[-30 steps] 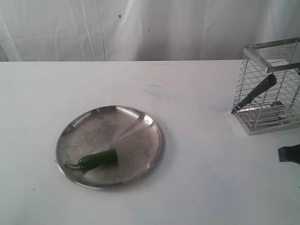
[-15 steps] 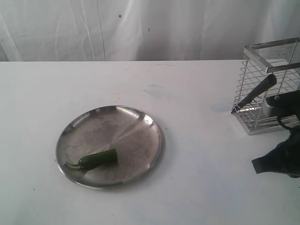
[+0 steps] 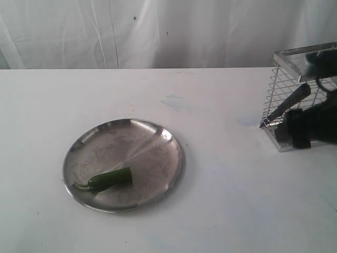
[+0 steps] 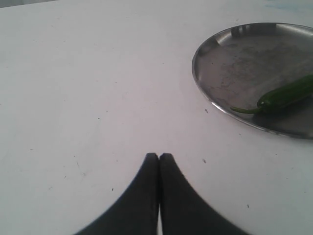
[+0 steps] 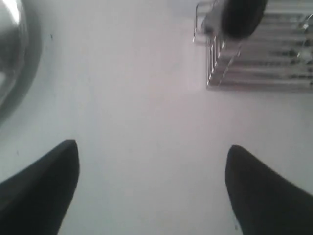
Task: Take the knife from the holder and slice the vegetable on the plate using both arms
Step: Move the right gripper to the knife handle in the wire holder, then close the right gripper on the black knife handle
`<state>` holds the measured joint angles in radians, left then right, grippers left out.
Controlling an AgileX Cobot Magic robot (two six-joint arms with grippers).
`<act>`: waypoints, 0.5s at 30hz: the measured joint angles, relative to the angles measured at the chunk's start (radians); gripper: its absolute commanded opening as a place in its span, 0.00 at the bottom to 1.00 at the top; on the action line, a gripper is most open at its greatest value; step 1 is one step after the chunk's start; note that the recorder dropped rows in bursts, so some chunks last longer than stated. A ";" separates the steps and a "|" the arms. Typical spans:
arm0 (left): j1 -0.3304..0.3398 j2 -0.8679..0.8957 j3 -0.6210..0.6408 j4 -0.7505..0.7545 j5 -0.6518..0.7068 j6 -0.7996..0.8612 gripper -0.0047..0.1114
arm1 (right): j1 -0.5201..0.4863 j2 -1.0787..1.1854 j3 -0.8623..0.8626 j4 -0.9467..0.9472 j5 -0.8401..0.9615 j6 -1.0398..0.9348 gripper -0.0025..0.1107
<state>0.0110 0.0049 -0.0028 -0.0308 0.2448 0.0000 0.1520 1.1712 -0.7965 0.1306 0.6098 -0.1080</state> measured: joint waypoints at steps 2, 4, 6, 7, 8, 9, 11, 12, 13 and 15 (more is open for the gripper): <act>0.000 0.000 0.000 0.000 0.000 0.000 0.04 | 0.000 0.002 -0.046 -0.026 -0.017 0.051 0.69; 0.000 0.000 0.000 0.000 0.000 0.000 0.04 | 0.000 0.019 -0.094 -0.060 -0.024 0.096 0.65; 0.000 0.000 0.000 0.000 0.000 0.000 0.04 | 0.000 0.051 -0.134 -0.085 -0.023 0.123 0.59; 0.000 0.000 0.000 0.000 0.000 0.000 0.04 | 0.000 0.067 -0.148 -0.088 -0.015 0.128 0.57; 0.000 0.000 0.000 0.000 0.000 0.000 0.04 | 0.000 0.086 -0.163 -0.090 -0.006 0.130 0.55; 0.000 0.000 0.000 0.000 0.000 0.000 0.04 | 0.000 0.105 -0.177 -0.092 0.003 0.132 0.53; 0.000 0.000 0.000 0.000 0.000 0.000 0.04 | 0.000 0.137 -0.195 -0.092 0.012 0.134 0.51; 0.000 0.000 0.000 0.000 0.000 0.000 0.04 | 0.000 0.149 -0.204 -0.092 0.012 0.134 0.51; 0.000 0.000 0.000 0.000 0.000 0.000 0.04 | 0.000 0.158 -0.209 -0.092 0.012 0.134 0.51; 0.000 0.000 0.000 0.000 0.000 0.000 0.04 | 0.000 0.174 -0.220 -0.094 0.010 0.134 0.51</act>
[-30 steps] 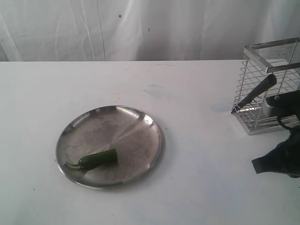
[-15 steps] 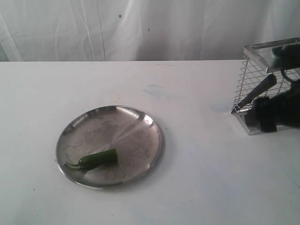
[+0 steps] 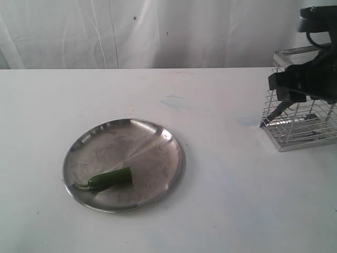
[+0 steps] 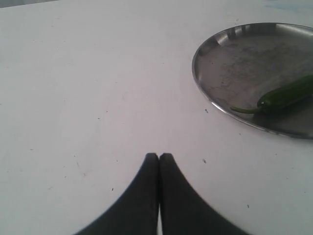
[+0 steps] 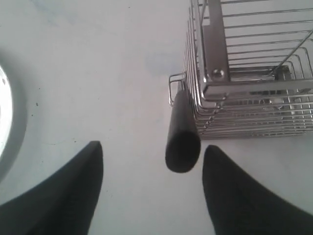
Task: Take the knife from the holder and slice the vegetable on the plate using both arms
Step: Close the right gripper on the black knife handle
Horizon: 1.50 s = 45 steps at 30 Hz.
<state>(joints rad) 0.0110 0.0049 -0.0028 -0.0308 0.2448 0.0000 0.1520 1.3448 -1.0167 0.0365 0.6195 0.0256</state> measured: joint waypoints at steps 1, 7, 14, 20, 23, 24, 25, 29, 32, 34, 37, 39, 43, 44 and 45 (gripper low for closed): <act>0.000 0.000 0.000 0.000 0.000 0.000 0.04 | 0.000 0.005 -0.002 0.000 -0.001 0.000 0.51; 0.000 0.000 0.000 0.000 0.000 0.000 0.04 | 0.006 0.044 -0.008 -0.007 -0.018 0.000 0.51; 0.000 0.000 0.000 0.000 0.000 0.000 0.04 | 0.006 0.067 -0.008 -0.018 -0.027 0.000 0.51; 0.000 0.000 0.000 0.000 0.000 0.000 0.04 | 0.006 0.067 -0.010 -0.044 -0.005 0.015 0.51; 0.000 0.000 0.000 0.000 0.000 0.000 0.04 | 0.006 0.067 -0.031 -0.054 0.042 0.050 0.51; 0.000 0.000 0.000 0.000 0.000 0.000 0.04 | 0.006 0.067 -0.043 -0.061 0.069 0.060 0.51; 0.000 0.000 0.000 0.000 0.000 0.000 0.04 | 0.006 0.067 -0.053 -0.063 0.089 0.063 0.51; 0.000 0.000 0.000 0.000 0.000 0.000 0.04 | 0.006 0.067 -0.110 -0.076 0.208 0.069 0.51; 0.000 0.000 0.000 0.000 0.000 0.000 0.04 | -0.002 0.067 -0.140 -0.096 0.351 0.071 0.51; 0.000 0.000 0.000 0.000 0.000 0.000 0.04 | -0.051 0.067 -0.142 -0.098 0.443 0.071 0.51; -0.013 0.000 0.000 0.000 0.000 0.000 0.04 | -0.125 0.079 -0.142 -0.080 0.483 0.071 0.51; -0.032 0.000 0.000 0.000 0.000 0.000 0.04 | -0.200 0.092 -0.142 0.038 0.486 0.049 0.51; -0.038 0.000 0.000 0.000 0.000 0.000 0.04 | -0.291 0.127 -0.144 0.390 0.481 -0.101 0.51; -0.038 0.000 0.000 0.000 0.000 0.000 0.04 | -0.299 0.142 -0.147 0.444 0.469 -0.113 0.51; -0.038 0.000 0.000 0.000 0.000 0.000 0.04 | -0.310 0.161 -0.147 0.473 0.457 -0.120 0.51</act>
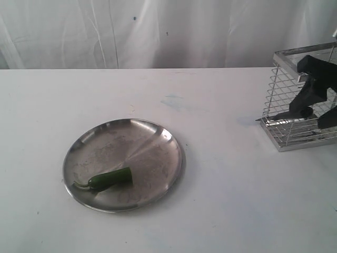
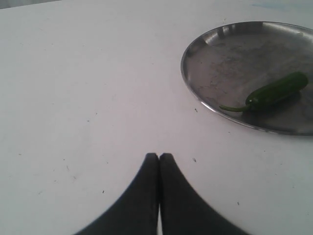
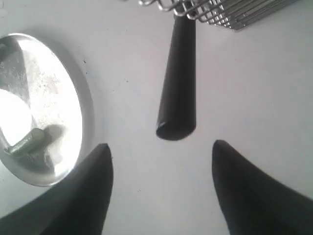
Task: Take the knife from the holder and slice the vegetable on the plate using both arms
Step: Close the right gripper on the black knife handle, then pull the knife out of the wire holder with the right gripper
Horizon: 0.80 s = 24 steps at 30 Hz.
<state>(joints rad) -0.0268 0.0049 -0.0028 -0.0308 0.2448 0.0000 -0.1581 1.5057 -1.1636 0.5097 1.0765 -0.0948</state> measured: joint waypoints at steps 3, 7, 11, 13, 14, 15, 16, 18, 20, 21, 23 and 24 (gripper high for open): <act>0.000 0.000 0.000 0.000 0.000 0.000 0.04 | -0.023 0.070 0.000 0.069 -0.024 -0.034 0.51; 0.000 0.000 0.000 0.000 0.000 0.000 0.04 | -0.023 0.120 0.000 0.134 -0.084 -0.074 0.51; 0.000 0.000 0.000 0.000 0.000 0.000 0.04 | -0.023 0.160 0.000 0.140 -0.141 -0.085 0.51; 0.000 0.000 0.000 0.000 0.000 0.000 0.04 | -0.023 0.179 0.000 0.151 -0.146 -0.097 0.48; 0.000 0.000 0.000 0.000 0.000 0.000 0.04 | -0.023 0.181 0.000 0.154 -0.148 -0.102 0.46; 0.000 0.000 0.000 0.000 0.000 0.000 0.04 | -0.023 0.183 0.000 0.159 -0.150 -0.104 0.43; 0.000 0.000 0.000 0.000 0.000 0.000 0.04 | -0.023 0.183 0.000 0.161 -0.153 -0.104 0.37; 0.000 0.000 0.000 0.000 0.000 0.000 0.04 | -0.023 0.184 0.000 0.163 -0.157 -0.104 0.25; 0.000 0.000 0.000 0.000 0.000 0.000 0.04 | -0.023 0.184 0.000 0.165 -0.160 -0.098 0.16; 0.000 0.000 0.000 0.000 0.000 0.000 0.04 | -0.023 0.184 0.000 0.161 -0.160 -0.081 0.11; 0.000 0.000 0.000 0.000 0.000 0.000 0.04 | -0.026 0.186 0.000 0.155 -0.151 -0.063 0.04; 0.000 0.000 0.000 0.000 0.000 0.000 0.04 | -0.027 0.188 0.000 0.160 -0.145 -0.059 0.02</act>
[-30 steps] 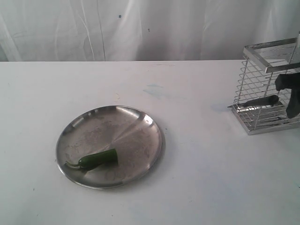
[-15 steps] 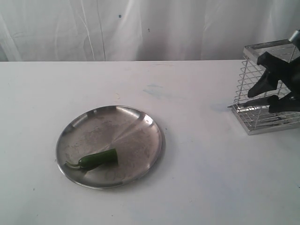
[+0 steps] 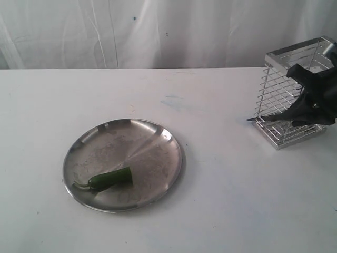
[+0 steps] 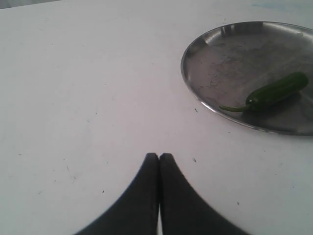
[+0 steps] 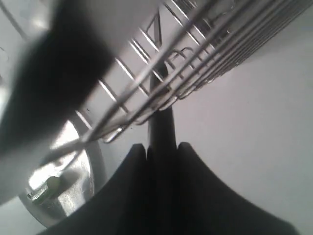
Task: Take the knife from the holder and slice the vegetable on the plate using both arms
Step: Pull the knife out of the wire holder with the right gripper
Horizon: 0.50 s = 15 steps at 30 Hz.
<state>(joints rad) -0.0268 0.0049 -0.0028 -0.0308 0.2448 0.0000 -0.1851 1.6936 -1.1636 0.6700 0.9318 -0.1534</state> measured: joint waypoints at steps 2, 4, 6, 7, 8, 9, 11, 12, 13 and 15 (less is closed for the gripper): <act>0.000 0.000 0.000 0.000 0.000 0.000 0.04 | -0.001 0.000 0.000 0.002 0.014 0.016 0.02; 0.000 0.000 0.000 0.000 0.000 0.000 0.04 | -0.001 -0.004 0.000 0.006 0.029 0.023 0.02; 0.000 0.000 0.000 0.000 0.000 0.000 0.04 | -0.001 -0.017 0.000 0.002 0.037 0.032 0.02; 0.000 0.000 0.000 0.000 0.000 0.000 0.04 | -0.001 -0.025 0.000 -0.002 0.039 0.037 0.02; 0.000 0.000 0.000 0.000 0.000 0.000 0.04 | -0.001 -0.036 0.000 -0.007 0.044 0.045 0.02; 0.000 0.000 0.000 0.000 0.000 0.000 0.04 | -0.002 -0.049 0.000 -0.006 0.049 0.049 0.02; 0.000 0.000 0.000 0.000 0.000 0.000 0.04 | -0.002 -0.071 0.000 -0.009 0.062 0.057 0.02; 0.000 0.000 0.000 0.000 0.000 0.000 0.04 | -0.002 -0.082 0.000 -0.015 0.080 0.059 0.02; 0.000 0.000 0.000 0.000 0.000 0.000 0.04 | -0.002 -0.089 0.000 -0.026 0.097 0.061 0.02; 0.000 0.000 0.000 0.000 0.000 0.000 0.04 | -0.002 -0.099 0.000 -0.043 0.131 0.068 0.02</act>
<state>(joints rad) -0.0268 0.0049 -0.0028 -0.0308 0.2448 0.0000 -0.1875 1.5946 -1.1636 0.6268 1.0627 -0.0850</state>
